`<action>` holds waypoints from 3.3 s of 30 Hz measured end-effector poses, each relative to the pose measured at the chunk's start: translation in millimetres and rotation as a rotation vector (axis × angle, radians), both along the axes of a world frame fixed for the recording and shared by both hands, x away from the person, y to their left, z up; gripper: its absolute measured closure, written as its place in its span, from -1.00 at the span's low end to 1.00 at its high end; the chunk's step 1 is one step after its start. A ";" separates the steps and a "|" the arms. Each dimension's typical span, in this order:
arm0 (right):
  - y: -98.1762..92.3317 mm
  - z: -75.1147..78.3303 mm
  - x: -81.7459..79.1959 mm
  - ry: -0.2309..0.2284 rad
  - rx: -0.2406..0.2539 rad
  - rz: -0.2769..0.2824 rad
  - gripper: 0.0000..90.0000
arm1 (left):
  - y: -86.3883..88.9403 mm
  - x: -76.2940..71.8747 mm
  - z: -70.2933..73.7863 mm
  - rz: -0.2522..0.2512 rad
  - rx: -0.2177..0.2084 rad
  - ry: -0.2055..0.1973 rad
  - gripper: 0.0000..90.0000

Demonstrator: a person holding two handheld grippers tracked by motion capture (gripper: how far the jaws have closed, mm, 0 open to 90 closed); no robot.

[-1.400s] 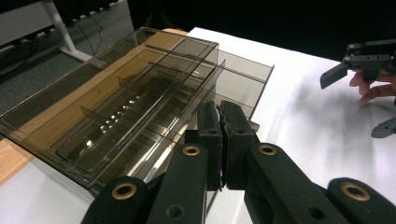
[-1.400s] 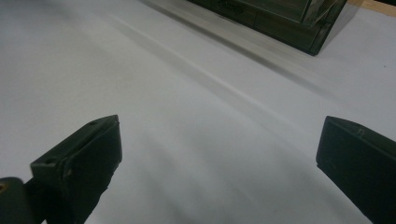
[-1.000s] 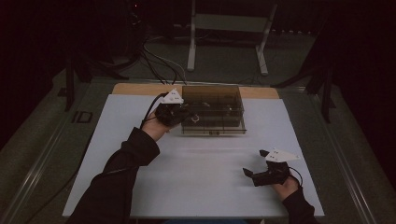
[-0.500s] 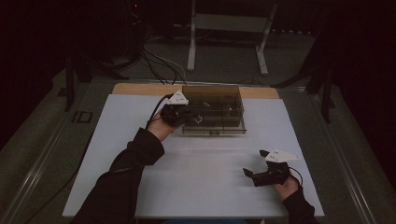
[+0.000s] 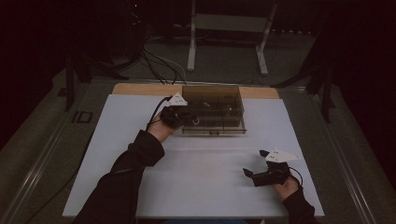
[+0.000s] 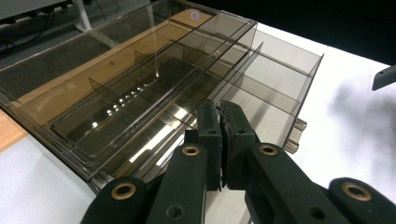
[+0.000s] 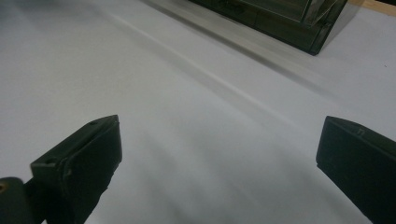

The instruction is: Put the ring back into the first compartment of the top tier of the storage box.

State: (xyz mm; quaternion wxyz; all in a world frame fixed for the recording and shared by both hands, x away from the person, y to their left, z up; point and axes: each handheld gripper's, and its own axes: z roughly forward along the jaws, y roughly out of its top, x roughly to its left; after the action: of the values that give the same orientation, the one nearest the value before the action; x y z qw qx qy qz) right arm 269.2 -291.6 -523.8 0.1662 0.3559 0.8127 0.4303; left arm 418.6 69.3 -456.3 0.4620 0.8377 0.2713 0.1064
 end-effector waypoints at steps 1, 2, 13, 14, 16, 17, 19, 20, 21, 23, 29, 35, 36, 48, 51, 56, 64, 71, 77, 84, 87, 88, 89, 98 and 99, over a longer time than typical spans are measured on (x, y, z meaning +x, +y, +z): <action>0.1 0.1 -0.1 -0.001 0.000 0.000 -0.99 | -0.9 0.3 -1.0 0.001 0.004 0.000 0.99; 0.2 0.3 -0.2 -0.001 0.000 0.001 -0.99 | -1.2 0.4 -1.4 -0.002 0.007 0.000 0.99; -0.4 0.3 -0.2 -0.001 0.002 0.001 -0.99 | -6.1 2.4 -6.9 0.008 0.016 0.025 0.84; -0.6 0.2 -0.1 0.000 0.003 -0.001 -0.99 | -6.4 1.8 -6.6 0.015 0.015 0.026 0.56; -0.7 0.2 -0.1 0.000 0.003 -0.001 -0.99 | -6.1 1.5 -5.3 0.025 0.010 0.031 0.35; -0.7 0.2 -0.1 0.000 0.003 0.000 -0.99 | -5.7 1.6 -4.6 0.020 0.004 0.043 0.28; -0.6 0.0 0.0 0.000 0.002 0.000 -0.99 | -5.5 0.2 -3.0 0.030 0.008 0.034 0.16; -0.6 0.1 -0.1 0.000 0.002 0.000 -0.99 | -4.7 -0.1 -2.1 0.024 0.006 0.036 0.13; -0.6 0.1 -0.2 0.000 0.002 0.001 -0.99 | -4.2 -1.2 -0.9 0.027 0.006 0.033 0.09; -0.7 0.2 -0.2 0.000 0.003 0.000 -0.99 | -3.2 -2.7 1.2 0.029 0.011 0.028 0.04; -0.6 0.2 -0.2 0.000 0.002 0.000 -0.99 | 1.6 -5.5 6.6 0.061 0.010 0.017 -0.18; -0.4 0.2 -0.4 0.000 0.001 -0.001 -0.99 | 7.2 -9.0 12.4 0.081 0.003 0.015 -0.53; -0.3 0.2 -0.4 0.000 0.001 -0.001 -0.99 | 8.8 -10.0 13.3 0.070 0.001 0.008 -0.57; -0.2 0.5 -0.6 0.000 0.000 0.000 -0.99 | 33.6 -15.3 18.1 0.106 -0.051 -0.010 -0.94; 0.0 0.4 -0.5 0.000 0.000 0.000 -0.99 | 39.1 -18.3 17.4 0.115 -0.033 -0.018 -0.98; 0.4 0.6 -0.7 0.001 -0.001 0.001 -0.99 | 44.7 -24.5 14.4 0.109 0.026 -0.037 -0.98; 0.5 0.7 -0.7 0.000 -0.001 0.004 -0.99 | 55.1 -32.4 11.6 0.107 0.037 -0.031 -0.98; 1.1 0.8 -0.9 0.000 -0.001 0.005 -0.99 | 63.9 -42.0 10.1 0.110 0.031 -0.037 -0.98; 1.3 1.2 -1.0 -0.002 0.000 0.005 -0.99 | 70.8 -50.3 4.0 0.120 0.033 -0.035 -0.98; 1.4 1.1 -0.8 0.000 0.001 0.005 -0.99 | 79.4 -57.6 -3.2 0.131 0.023 -0.027 -0.98; 1.6 1.2 -0.8 -0.001 0.001 0.006 -0.99 | 84.3 -62.6 -7.9 0.133 0.025 -0.026 -0.98; 1.6 1.2 -0.8 -0.001 0.001 0.006 -0.99 | 85.8 -63.7 -9.1 0.136 0.021 -0.021 -0.98; 1.6 1.2 -0.8 0.000 0.002 0.005 -0.99 | 87.1 -64.9 -10.4 0.139 0.020 -0.020 -0.98; 1.9 1.0 -0.8 0.000 0.000 0.005 -0.99 | 98.4 -75.0 -19.2 0.147 0.014 -0.014 -0.98; 1.9 1.0 -0.8 0.000 0.001 0.005 -0.99 | 99.4 -76.7 -20.5 0.149 0.012 -0.014 -0.98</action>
State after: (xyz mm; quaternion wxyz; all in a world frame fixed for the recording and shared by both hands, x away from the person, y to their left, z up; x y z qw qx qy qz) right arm 268.4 -289.7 -522.9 0.1649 0.3538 0.8135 0.4310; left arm 342.0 168.7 -476.8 0.4497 0.8171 0.3290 0.1480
